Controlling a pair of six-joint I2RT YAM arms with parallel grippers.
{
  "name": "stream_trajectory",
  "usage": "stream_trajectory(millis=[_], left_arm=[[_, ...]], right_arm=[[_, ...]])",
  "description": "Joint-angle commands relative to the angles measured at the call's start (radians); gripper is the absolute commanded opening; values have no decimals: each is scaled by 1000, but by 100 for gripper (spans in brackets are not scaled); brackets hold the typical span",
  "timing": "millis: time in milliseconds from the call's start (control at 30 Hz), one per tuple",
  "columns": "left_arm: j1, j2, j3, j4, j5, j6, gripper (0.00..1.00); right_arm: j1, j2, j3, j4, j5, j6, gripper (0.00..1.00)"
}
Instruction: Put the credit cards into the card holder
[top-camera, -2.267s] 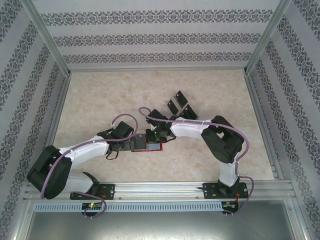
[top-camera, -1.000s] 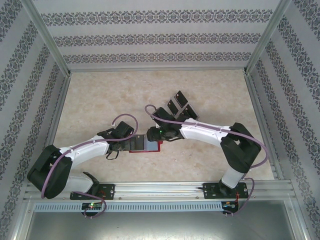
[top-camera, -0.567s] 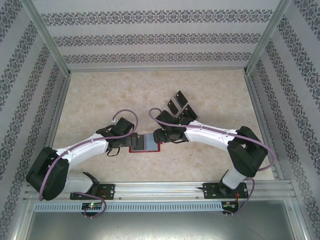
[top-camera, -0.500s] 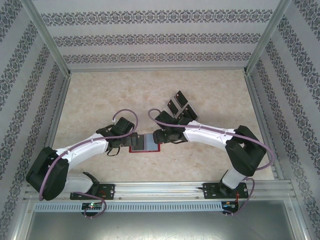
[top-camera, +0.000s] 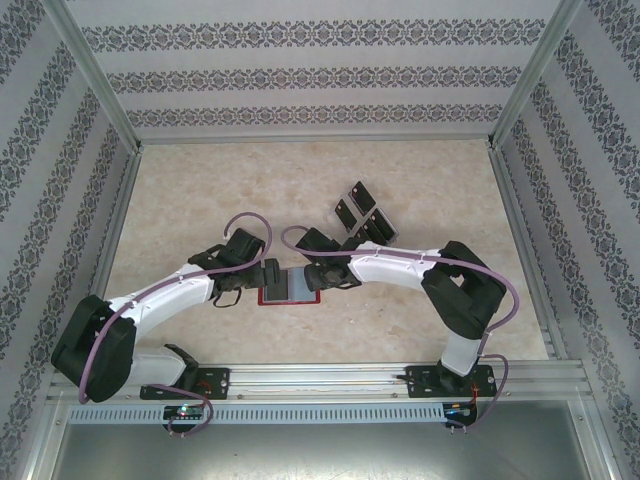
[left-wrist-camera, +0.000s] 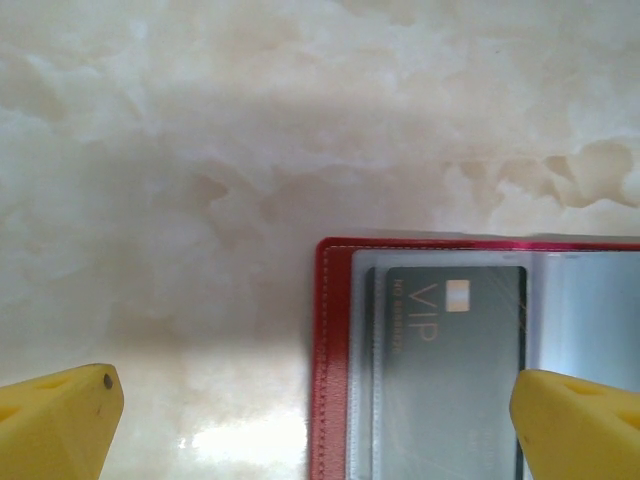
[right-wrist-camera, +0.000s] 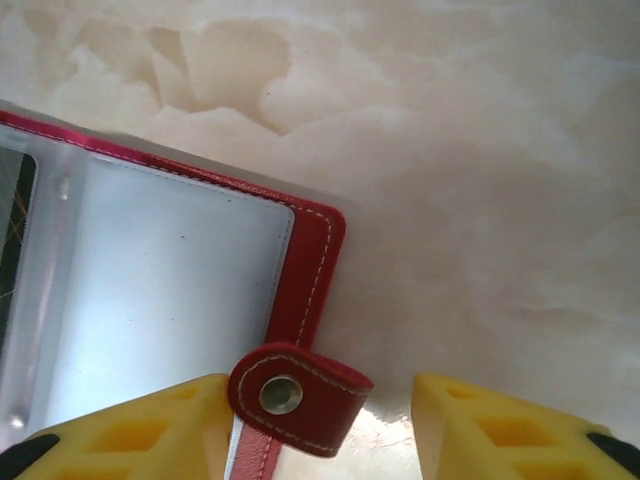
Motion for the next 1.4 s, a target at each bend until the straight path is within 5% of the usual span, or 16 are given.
stream_trajectory(millis=[0,367,867,1367], left_arm=[[12,-9,-14,57,49,-23,100],[12,-9,-64,141,123,-31,100],[12,34,-160,436,247,-65,100],[12,-40,-181,376,152,-77,100]], right_arm=[[-8,17,21,-14,51,-19,41],[-30,-43,-41,10,36,-8,0],[-66,-57,-106,81,-39,27,0],[-66,-60,-101,89,-52,27,0]])
